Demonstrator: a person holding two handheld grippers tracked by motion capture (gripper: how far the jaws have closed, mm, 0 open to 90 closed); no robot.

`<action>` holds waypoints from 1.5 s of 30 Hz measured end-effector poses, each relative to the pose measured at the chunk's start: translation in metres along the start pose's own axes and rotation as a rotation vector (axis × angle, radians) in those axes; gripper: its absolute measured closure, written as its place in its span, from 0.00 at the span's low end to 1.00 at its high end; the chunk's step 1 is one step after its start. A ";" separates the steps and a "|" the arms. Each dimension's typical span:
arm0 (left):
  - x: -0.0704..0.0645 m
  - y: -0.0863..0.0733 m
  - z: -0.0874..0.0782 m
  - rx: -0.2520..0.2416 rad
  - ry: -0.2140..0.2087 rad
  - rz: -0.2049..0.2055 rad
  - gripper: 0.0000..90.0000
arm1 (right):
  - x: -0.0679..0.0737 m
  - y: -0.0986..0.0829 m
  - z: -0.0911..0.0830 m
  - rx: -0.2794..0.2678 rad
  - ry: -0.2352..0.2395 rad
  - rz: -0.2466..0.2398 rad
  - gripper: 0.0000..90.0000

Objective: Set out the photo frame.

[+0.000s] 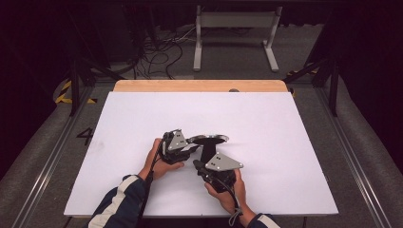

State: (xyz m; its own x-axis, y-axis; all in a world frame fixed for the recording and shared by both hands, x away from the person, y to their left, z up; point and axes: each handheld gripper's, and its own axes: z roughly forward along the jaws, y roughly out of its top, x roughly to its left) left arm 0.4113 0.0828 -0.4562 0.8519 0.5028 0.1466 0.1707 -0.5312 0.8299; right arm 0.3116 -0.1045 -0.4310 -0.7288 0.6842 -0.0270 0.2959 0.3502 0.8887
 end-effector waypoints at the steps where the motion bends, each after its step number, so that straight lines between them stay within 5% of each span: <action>1: 0.000 0.000 0.000 0.000 0.000 0.000 0.77 | 0.002 -0.001 0.003 0.008 -0.013 -0.006 1.00; 7: 0.000 0.000 0.002 0.000 -0.010 0.017 0.81 | 0.008 -0.004 0.014 0.048 -0.067 -0.028 1.00; 12: 0.000 0.002 0.001 -0.016 -0.003 0.009 0.74 | 0.006 -0.010 0.018 0.094 -0.111 -0.004 1.00; 27: -0.002 0.002 -0.001 0.005 0.006 0.053 0.82 | 0.008 -0.012 0.014 0.139 -0.144 -0.004 1.00; 35: -0.005 0.004 -0.001 0.012 0.026 0.050 0.82 | 0.010 -0.011 0.016 0.119 -0.137 -0.010 1.00; 45: -0.009 0.005 -0.001 0.015 0.035 0.071 0.86 | 0.010 -0.013 0.025 0.139 -0.184 -0.013 1.00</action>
State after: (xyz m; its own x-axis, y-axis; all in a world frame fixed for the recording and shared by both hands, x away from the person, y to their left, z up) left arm 0.4037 0.0759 -0.4529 0.8445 0.4866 0.2238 0.1178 -0.5764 0.8086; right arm 0.3155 -0.0859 -0.4543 -0.6120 0.7797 -0.1324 0.3785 0.4357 0.8166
